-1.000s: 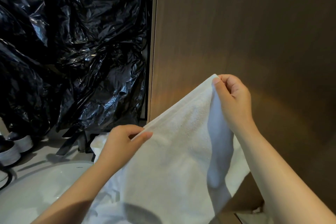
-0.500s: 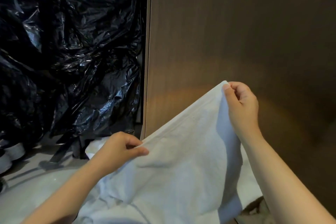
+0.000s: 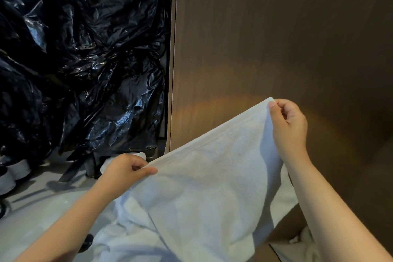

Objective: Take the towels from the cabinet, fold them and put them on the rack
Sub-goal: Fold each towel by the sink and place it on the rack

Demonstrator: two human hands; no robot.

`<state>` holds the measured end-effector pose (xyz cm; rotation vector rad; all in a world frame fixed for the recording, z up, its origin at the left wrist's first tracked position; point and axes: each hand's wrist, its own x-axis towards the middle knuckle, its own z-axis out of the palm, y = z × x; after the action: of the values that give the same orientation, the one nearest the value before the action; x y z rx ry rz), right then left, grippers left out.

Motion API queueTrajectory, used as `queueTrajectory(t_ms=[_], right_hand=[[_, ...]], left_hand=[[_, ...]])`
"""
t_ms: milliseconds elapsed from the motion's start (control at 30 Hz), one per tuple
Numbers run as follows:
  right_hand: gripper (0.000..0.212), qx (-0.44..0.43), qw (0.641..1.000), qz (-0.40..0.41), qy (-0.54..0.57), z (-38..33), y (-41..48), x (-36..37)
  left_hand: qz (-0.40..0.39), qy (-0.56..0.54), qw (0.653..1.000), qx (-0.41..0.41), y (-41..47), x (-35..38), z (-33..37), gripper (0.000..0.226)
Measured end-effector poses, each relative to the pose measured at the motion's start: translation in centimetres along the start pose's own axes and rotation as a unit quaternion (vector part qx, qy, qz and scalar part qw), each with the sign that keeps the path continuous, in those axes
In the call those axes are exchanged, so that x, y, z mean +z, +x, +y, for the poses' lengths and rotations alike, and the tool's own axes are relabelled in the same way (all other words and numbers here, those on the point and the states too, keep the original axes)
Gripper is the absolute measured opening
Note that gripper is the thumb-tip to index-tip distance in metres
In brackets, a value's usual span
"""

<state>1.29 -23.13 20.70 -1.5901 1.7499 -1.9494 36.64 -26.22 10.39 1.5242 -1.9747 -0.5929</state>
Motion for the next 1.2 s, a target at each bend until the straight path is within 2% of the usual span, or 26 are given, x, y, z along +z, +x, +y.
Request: queueTrajectory(t_ms=[167,367,533,633,700,733,767,833,900,1000,1200], right_hand=[[0.016,0.002,1.0,0.004,-0.008,0.3,0.1,0.1],[0.017,-0.003,0.999,0.032,-0.011,0.3,0.9,-1.0],[0.019,-0.009,0.998,0.059,-0.005,-0.3,2.0,-2.1],[0.017,-0.006,0.997,0.076,0.009,-0.4,2.5,-3.0],[0.017,-0.006,0.996,0.084,0.007,-0.3,2.7,-3.5],[0.018,-0.005,0.996,0.087,0.003,-0.3,2.7,-3.6],[0.018,-0.004,0.996,0.088,-0.004,-0.1,2.6,-3.7],[0.02,-0.003,0.996,0.083,-0.017,0.2,2.2,-3.7],[0.02,-0.004,0.996,0.086,-0.019,0.4,1.9,-3.8],[0.021,0.0,0.995,0.095,-0.023,0.4,1.9,-3.8],[0.021,0.057,0.995,0.062,-0.046,2.7,1.2,-2.5]], left_hand=[[0.002,-0.028,1.0,0.007,0.2,-0.5,-0.6,0.012],[0.12,-0.046,0.988,0.09,0.7,-2.1,0.4,0.025],[0.164,-0.059,0.975,0.139,2.2,-4.3,3.0,0.021],[0.221,-0.177,0.952,0.114,3.6,-6.9,4.6,0.012],[0.224,-0.256,0.934,0.104,4.0,-8.1,5.5,0.007],[0.213,-0.261,0.936,0.1,4.0,-8.3,5.7,0.003],[0.201,-0.254,0.942,0.089,3.8,-8.1,5.8,0.004],[0.186,-0.255,0.947,0.063,3.3,-7.2,6.0,0.024],[0.183,-0.351,0.918,0.031,3.0,-6.8,6.3,0.039],[0.18,-0.472,0.863,0.002,3.3,-7.1,7.0,0.026],[0.165,-0.445,0.878,-0.061,3.0,-5.8,6.4,0.029]])
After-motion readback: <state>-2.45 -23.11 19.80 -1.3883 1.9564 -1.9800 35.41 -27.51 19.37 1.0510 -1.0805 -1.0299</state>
